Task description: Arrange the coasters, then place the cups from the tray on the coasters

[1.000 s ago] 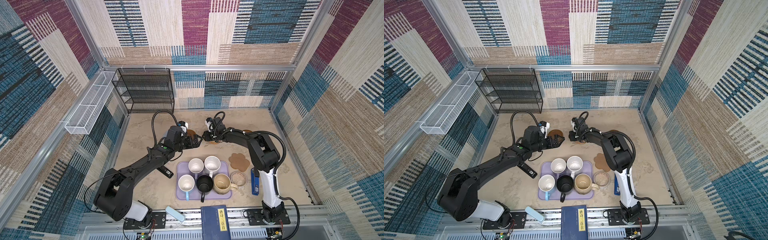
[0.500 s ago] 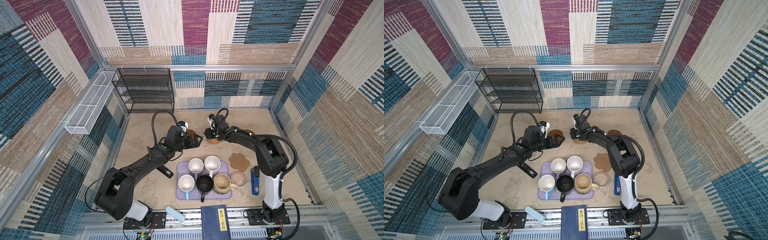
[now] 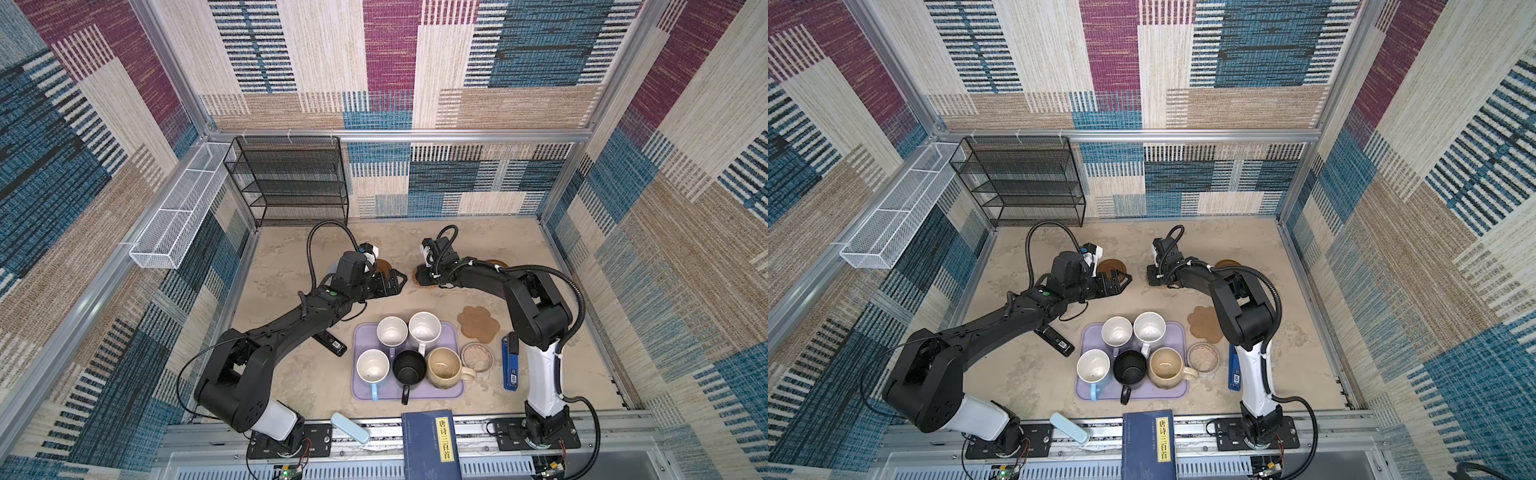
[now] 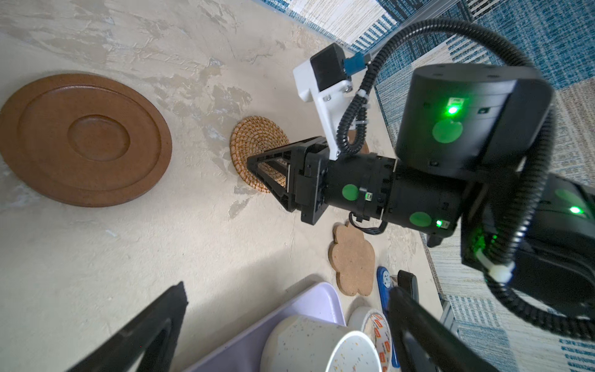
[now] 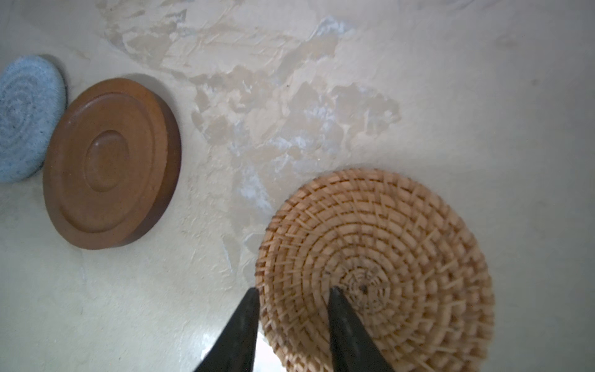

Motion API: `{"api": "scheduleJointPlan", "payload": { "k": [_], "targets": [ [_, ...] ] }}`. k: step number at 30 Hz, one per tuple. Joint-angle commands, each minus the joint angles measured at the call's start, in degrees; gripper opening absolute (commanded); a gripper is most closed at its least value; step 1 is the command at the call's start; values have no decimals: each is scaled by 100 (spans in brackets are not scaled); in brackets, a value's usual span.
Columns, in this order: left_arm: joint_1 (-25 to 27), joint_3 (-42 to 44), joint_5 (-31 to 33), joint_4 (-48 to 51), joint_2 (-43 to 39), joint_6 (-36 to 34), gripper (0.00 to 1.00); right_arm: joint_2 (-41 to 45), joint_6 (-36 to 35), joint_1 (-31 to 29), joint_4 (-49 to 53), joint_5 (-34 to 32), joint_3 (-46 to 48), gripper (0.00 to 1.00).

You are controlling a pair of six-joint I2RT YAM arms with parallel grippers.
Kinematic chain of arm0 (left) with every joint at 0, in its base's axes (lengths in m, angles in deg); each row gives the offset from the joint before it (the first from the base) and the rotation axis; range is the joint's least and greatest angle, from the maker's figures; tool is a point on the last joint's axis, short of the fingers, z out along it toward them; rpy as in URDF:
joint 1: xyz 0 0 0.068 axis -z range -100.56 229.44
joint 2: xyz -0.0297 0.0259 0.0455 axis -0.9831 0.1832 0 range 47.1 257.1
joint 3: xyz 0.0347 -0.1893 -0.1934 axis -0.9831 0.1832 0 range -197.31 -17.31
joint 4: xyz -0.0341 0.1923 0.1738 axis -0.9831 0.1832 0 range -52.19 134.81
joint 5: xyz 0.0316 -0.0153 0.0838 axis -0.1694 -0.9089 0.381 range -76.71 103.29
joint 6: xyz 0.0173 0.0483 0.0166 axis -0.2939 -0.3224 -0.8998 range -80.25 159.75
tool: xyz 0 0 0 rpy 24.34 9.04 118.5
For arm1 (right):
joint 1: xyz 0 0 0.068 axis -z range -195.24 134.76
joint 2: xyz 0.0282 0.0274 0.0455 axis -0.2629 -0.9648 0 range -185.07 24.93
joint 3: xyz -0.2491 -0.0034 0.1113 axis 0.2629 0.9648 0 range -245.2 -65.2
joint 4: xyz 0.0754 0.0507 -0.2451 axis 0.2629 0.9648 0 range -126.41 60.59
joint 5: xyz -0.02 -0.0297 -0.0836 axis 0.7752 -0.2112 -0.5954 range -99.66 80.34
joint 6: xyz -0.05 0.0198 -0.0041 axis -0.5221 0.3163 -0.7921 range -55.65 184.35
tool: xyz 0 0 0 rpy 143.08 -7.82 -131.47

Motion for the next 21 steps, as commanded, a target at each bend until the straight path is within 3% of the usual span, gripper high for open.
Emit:
{"api": "scheduleJointPlan", "payload": {
  "k": [1,12,21],
  "targets": [
    [1,-43,-61,-179,-16,68,100,-82,98,-64,-110,221,-50,38],
    [1,-68,-18,-123,-10,61,100,-404,152,-203,-130,532,-527,36],
    [1,-52,27,-80,-36,51,100,-289,75,-204,-27,118,-932,38]
  ]
}}
